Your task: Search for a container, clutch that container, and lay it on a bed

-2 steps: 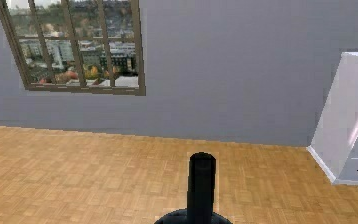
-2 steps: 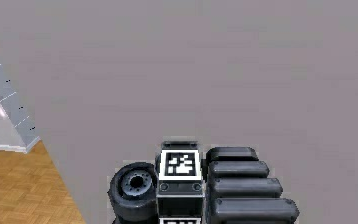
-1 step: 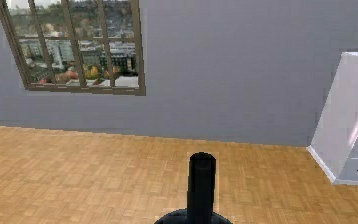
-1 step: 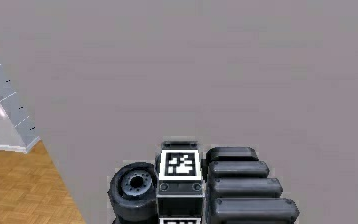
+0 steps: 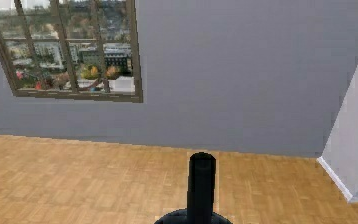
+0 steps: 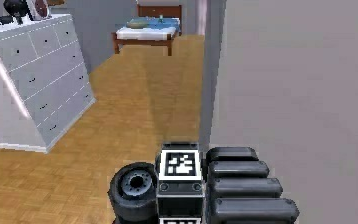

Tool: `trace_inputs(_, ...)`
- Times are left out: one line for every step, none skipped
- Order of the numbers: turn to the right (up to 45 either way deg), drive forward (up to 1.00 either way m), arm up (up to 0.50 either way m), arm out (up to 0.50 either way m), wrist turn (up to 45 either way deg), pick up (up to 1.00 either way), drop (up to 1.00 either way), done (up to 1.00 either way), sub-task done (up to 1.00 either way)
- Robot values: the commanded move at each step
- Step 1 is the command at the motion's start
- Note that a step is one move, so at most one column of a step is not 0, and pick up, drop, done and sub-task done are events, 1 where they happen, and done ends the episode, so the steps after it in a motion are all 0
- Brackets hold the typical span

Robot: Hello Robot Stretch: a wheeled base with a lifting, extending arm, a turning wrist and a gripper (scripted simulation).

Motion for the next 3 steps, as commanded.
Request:
trace_inputs(45.0, 0.0, 0.0, 0.0, 0.0, 0.0, 0.0, 0.0, 0.0)
trace_inputs(0.0, 0.2, 0.0, 0.0, 0.0, 0.0, 0.0, 0.0, 0.0)
trace_inputs(45.0, 0.0, 0.0, 0.0, 0.0, 0.0, 0.0, 0.0, 0.0)
